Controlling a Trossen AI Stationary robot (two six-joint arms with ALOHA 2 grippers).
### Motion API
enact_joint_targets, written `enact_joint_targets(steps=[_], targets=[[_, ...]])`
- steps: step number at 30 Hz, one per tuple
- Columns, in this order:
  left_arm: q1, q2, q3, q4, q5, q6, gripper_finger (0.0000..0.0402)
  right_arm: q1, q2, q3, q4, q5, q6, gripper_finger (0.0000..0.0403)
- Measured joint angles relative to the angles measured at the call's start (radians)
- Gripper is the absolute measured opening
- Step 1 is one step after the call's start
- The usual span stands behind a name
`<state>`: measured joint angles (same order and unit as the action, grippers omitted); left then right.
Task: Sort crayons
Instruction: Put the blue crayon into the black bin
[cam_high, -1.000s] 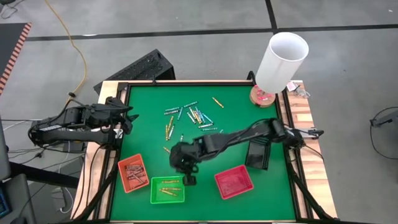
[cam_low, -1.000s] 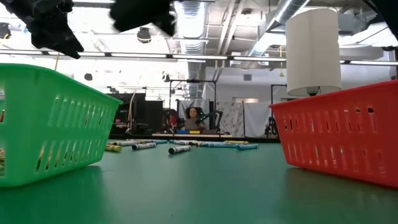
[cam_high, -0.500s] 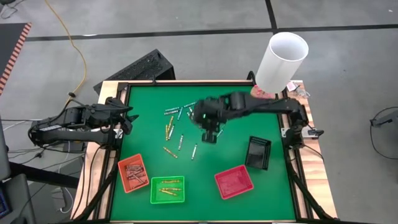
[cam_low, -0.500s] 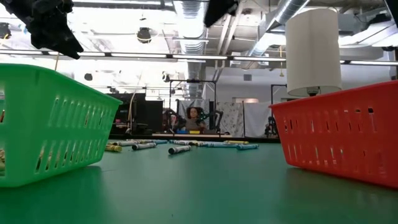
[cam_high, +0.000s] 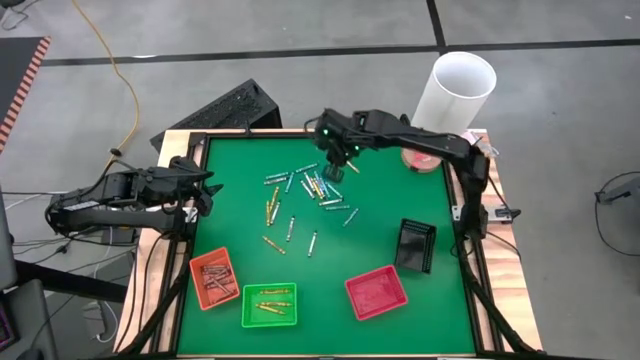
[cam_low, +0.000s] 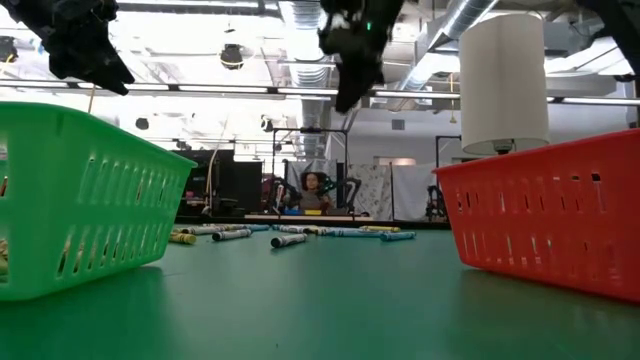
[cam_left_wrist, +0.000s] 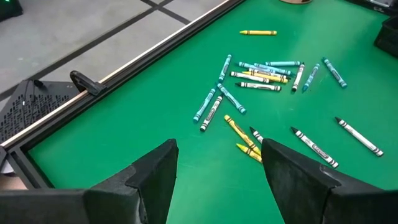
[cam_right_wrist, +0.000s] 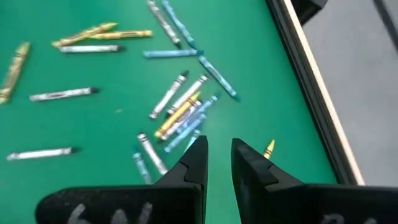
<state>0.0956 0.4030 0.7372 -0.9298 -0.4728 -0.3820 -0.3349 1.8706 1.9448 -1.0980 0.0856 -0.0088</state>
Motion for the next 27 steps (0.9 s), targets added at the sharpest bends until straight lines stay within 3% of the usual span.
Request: enact_joint_targets(steps=[7, 14, 27], targets=[[0.000, 0.000, 0.000, 0.000, -0.003, 0.016, 0.0223, -0.076, 0.002, -0.225, 0.168, -0.009, 0.084, 0.0066], [0.000, 0.000, 0.000, 0.000, -0.003, 0.019, 0.0223, -0.065, 0.003, -0.415, 0.346, -0.017, 0.107, 0.0066], [0.000, 0.000, 0.000, 0.000, -0.004, 0.006, 0.0223, -0.022, 0.002, -0.550, 0.575, -0.064, 0.152, 0.0066]])
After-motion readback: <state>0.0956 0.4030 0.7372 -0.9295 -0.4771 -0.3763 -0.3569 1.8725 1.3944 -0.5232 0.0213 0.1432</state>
